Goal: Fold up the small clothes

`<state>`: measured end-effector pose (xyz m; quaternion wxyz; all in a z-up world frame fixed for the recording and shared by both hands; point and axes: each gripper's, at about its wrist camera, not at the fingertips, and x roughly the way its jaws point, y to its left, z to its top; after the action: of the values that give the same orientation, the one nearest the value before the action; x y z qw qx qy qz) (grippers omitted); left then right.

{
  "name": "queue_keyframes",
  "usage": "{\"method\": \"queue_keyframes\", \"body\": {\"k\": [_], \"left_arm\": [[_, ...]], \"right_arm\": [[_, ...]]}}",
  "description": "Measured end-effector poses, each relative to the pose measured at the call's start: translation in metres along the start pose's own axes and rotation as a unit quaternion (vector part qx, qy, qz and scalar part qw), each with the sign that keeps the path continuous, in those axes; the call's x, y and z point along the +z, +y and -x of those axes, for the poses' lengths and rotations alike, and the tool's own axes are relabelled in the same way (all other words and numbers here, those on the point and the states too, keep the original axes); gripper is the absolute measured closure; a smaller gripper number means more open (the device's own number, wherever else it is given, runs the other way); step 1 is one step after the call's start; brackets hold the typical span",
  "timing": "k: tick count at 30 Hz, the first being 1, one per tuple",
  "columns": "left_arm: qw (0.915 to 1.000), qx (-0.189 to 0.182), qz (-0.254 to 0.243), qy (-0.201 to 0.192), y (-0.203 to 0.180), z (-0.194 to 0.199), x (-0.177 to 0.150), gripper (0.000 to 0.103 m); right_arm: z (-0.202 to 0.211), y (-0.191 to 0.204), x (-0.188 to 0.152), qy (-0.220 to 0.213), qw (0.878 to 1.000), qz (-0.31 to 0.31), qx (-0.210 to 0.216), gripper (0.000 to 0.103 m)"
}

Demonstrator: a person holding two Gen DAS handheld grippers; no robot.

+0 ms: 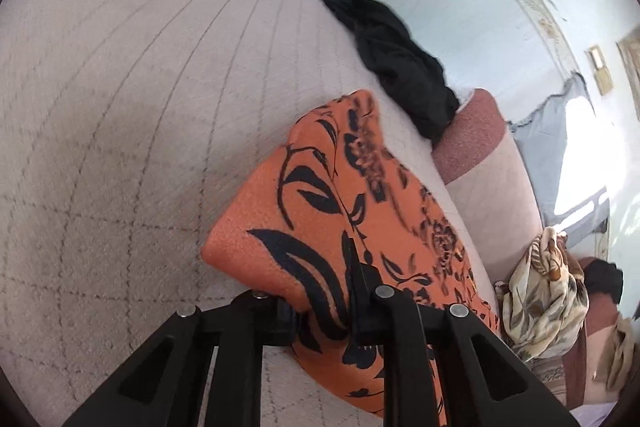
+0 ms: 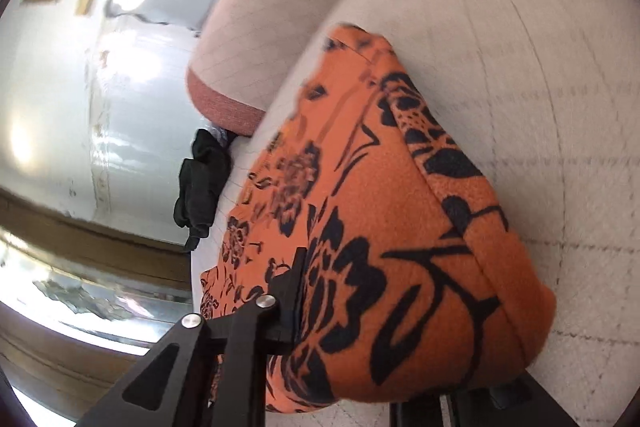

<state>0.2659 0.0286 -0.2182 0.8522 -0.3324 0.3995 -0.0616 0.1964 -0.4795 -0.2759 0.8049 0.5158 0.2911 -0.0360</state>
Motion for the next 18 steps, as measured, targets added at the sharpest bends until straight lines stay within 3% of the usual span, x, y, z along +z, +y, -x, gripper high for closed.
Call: {"method": "queue_keyframes", "body": {"k": [4,8,14,16,18], "left_arm": [[0.9995,-0.027,-0.016,-0.005,-0.009,0.028,-0.005,0.086],[0.9996,-0.025,-0.015,0.005,0.004,0.064,-0.024,0.086],[0.9977,0.010,-0.018,0.064,0.041,0.089,-0.062,0.085],[0.9964,0.013,0.011,0.084,0.057,0.091,-0.063,0.082],[0.9958,0.012,0.025,0.087,0.066,0.101,-0.057,0.078]], "right_arm": [[0.023,0.029,-0.009,-0.046,0.996,0.075,-0.014,0.087],[0.058,0.036,-0.026,-0.050,0.995,0.082,-0.021,0.088],[0.112,0.006,-0.061,0.000,0.996,0.064,-0.055,0.087],[0.114,-0.016,-0.068,0.046,0.995,0.032,-0.086,0.083],[0.126,-0.040,-0.068,0.061,0.993,-0.028,-0.099,0.078]]}}
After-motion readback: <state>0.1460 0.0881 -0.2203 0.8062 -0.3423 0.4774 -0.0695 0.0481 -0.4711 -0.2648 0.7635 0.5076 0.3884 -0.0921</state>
